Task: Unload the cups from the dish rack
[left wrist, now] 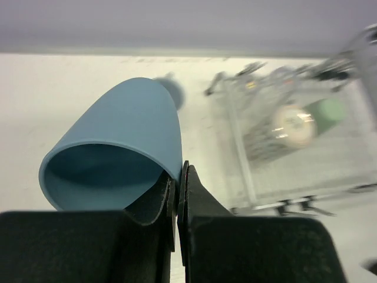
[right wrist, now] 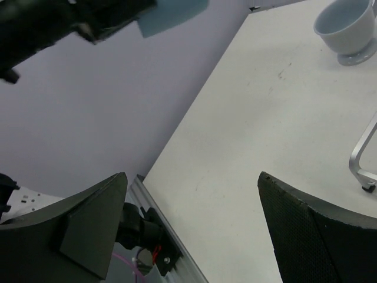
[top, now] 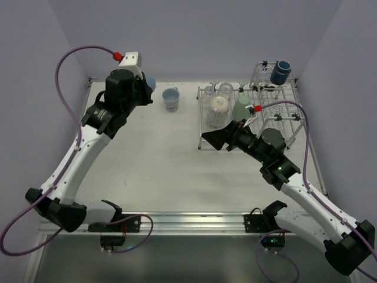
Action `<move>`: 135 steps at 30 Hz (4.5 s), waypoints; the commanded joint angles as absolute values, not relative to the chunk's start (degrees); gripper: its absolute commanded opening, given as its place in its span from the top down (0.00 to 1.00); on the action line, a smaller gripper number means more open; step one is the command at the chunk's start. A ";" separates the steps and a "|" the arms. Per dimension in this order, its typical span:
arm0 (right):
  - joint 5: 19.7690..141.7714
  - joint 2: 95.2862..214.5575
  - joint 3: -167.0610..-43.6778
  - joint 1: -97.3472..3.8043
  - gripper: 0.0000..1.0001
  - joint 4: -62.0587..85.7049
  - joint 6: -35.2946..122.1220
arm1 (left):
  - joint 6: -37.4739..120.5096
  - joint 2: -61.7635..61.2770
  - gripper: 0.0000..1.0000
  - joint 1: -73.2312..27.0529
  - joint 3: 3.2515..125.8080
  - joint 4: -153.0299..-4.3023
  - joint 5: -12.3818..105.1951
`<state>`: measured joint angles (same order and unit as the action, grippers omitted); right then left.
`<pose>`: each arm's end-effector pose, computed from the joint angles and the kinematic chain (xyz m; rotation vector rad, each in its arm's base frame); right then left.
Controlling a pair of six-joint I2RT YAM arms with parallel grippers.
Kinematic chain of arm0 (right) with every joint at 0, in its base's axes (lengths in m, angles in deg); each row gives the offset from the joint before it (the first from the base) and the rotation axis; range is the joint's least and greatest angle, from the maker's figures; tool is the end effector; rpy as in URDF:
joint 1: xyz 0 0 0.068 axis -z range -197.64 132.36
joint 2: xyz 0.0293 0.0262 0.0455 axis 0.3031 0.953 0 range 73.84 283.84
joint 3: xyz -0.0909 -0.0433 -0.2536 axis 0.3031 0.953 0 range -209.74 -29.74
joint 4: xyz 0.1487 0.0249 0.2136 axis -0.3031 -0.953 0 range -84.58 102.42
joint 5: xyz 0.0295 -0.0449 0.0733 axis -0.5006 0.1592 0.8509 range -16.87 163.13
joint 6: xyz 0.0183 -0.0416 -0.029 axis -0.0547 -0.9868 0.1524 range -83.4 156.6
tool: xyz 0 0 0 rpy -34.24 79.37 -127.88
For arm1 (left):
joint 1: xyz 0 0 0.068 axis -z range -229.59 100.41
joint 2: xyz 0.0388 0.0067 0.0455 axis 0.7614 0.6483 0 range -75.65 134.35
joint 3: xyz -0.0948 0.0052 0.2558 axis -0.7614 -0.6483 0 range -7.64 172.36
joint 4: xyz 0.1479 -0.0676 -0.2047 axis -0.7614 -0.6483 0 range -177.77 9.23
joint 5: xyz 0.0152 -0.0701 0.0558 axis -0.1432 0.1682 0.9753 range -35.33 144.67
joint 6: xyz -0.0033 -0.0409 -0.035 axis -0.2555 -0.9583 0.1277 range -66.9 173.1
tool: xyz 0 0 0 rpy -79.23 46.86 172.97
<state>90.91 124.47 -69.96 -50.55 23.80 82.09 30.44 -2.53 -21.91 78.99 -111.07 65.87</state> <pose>0.1723 0.1244 0.3342 -0.0821 1.7109 1.2925 0.2439 -0.1202 0.4502 -0.0544 1.8791 -0.4260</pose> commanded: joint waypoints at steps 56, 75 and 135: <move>66.57 122.96 -74.02 -51.66 0.01 3.81 65.35 | 38.07 38.12 0.00 -43.26 110.67 -122.29 59.60; 38.15 160.39 -102.05 -50.87 0.01 3.72 58.92 | 26.56 -25.53 0.00 -40.10 44.98 -91.06 27.70; 53.52 152.86 -92.76 -46.91 0.57 19.09 66.04 | 7.08 -24.24 0.15 -30.34 24.10 -58.65 17.58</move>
<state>51.31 159.49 -92.72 -46.57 6.51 62.47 15.67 -25.98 -31.33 25.81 -73.79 20.08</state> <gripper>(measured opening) 0.902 0.896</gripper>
